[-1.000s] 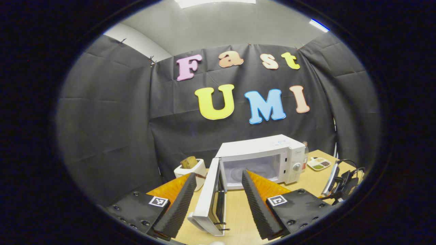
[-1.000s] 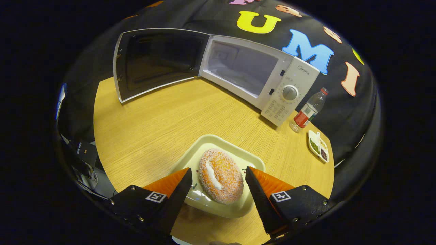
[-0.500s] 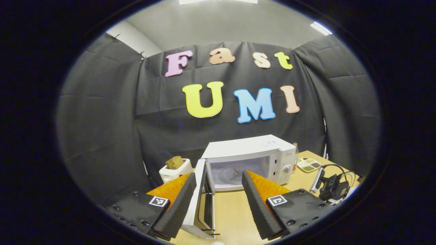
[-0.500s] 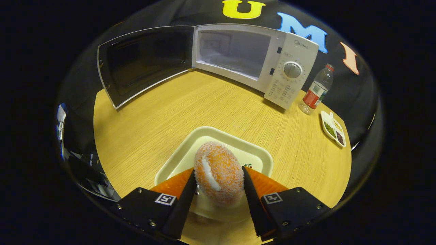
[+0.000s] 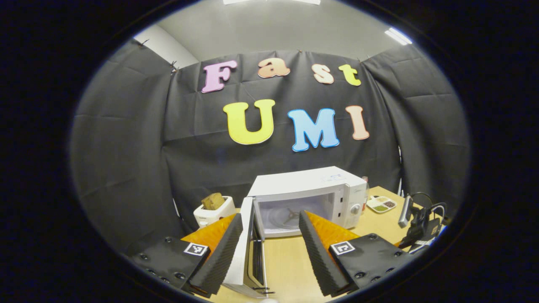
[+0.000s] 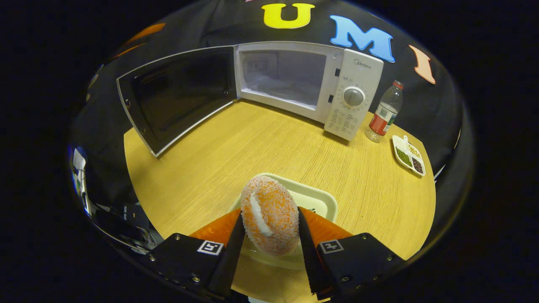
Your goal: Open the microwave oven with the left hand, put the food in, and close the microwave oven.
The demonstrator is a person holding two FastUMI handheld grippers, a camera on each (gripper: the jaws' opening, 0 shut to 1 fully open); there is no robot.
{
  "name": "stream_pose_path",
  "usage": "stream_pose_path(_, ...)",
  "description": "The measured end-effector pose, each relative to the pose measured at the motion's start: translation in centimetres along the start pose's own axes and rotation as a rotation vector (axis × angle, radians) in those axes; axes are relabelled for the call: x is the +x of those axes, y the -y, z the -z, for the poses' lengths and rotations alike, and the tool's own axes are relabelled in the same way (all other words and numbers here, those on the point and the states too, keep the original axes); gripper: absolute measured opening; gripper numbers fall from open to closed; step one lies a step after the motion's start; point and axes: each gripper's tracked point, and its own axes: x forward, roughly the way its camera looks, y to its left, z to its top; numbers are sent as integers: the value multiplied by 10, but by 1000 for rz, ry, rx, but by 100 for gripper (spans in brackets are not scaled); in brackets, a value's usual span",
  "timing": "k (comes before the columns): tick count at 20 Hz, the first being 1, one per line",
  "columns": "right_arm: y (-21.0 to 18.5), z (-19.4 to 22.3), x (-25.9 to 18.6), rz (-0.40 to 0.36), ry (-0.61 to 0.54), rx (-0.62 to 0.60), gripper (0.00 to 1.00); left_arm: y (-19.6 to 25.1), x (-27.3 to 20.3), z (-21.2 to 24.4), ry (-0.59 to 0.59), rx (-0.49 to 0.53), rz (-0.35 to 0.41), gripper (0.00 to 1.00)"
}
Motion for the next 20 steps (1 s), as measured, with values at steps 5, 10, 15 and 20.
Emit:
stream_pose_path(5, -33, -82, 8, -69, 136, 129, 68, -22, 0, 5, 3, -26, -40, 91)
stream_pose_path(10, -57, -172, 59, -139, 274, 370, 67, -48, 8, 6, 9, -24, -85, 89)
stream_pose_path(15, -49, -234, 132, -86, 400, 565, 67, -64, 17, 7, 16, 14, -101, 90)
stream_pose_path(20, -9, -271, 185, 41, 540, 730, 68, -72, 23, 19, 5, 7, -114, 89)
